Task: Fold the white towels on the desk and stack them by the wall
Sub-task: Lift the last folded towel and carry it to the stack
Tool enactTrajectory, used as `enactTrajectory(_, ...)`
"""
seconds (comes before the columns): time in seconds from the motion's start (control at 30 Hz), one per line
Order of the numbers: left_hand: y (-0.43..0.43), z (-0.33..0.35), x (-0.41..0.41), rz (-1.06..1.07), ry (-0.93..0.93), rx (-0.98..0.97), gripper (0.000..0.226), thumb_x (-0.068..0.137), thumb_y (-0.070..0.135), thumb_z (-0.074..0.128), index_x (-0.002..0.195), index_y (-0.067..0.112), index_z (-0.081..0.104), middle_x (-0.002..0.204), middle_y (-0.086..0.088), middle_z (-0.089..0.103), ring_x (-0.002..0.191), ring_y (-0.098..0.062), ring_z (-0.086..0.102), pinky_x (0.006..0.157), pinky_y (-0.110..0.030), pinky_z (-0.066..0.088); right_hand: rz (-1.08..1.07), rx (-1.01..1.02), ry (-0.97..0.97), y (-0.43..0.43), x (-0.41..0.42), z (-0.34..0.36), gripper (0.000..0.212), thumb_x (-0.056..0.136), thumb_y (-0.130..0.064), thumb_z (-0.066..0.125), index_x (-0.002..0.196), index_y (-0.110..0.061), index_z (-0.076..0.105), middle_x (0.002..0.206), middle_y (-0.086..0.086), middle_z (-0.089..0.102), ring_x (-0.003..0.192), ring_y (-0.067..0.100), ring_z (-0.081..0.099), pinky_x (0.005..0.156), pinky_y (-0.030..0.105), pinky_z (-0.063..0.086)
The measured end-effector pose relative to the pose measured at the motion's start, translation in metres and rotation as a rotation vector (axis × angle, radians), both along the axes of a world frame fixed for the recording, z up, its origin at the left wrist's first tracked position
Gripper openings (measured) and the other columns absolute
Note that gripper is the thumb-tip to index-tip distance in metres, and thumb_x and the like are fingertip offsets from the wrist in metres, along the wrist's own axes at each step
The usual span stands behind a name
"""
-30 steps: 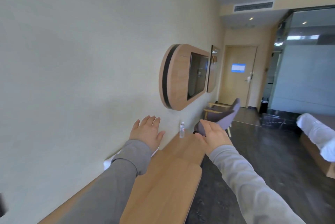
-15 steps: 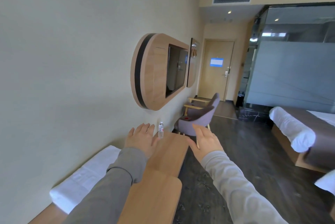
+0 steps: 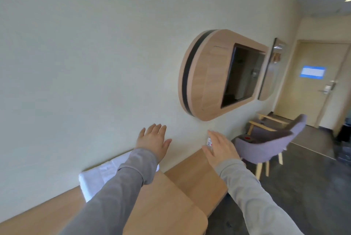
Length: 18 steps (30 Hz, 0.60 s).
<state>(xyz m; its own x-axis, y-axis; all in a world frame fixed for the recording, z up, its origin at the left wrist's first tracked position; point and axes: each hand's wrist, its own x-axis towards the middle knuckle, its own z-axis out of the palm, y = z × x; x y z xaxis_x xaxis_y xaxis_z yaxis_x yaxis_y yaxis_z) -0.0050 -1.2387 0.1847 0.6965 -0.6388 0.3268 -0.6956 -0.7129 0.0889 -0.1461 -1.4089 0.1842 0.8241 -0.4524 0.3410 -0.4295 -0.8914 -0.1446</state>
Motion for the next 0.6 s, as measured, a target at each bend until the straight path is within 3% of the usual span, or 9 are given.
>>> enactTrajectory(0.37,0.055,-0.036,0.046,0.346,0.038,-0.079,0.054,0.099,0.043,0.030,0.147,0.019,0.023,0.152,0.003,0.029,0.141,-0.015,0.022,0.113,-0.031,0.018,0.368,0.064,0.057,0.016,0.116,-0.046,0.057,0.098,-0.039,0.035,0.147,-0.014,0.018,0.153,0.004,0.026,0.142,0.018,0.020,0.115,0.033,0.019)
enactTrajectory(0.6,0.081,-0.111,0.097,0.525,0.179,-0.033,0.053,0.099,0.042,0.030,0.146,0.019,0.023,0.151,0.002,0.030,0.139,-0.016,0.026,0.112,-0.032,0.023,0.494,0.048,0.182,0.029,0.193,-0.106,0.058,0.097,-0.038,0.038,0.146,-0.014,0.020,0.151,0.003,0.029,0.139,0.018,0.023,0.113,0.031,0.021)
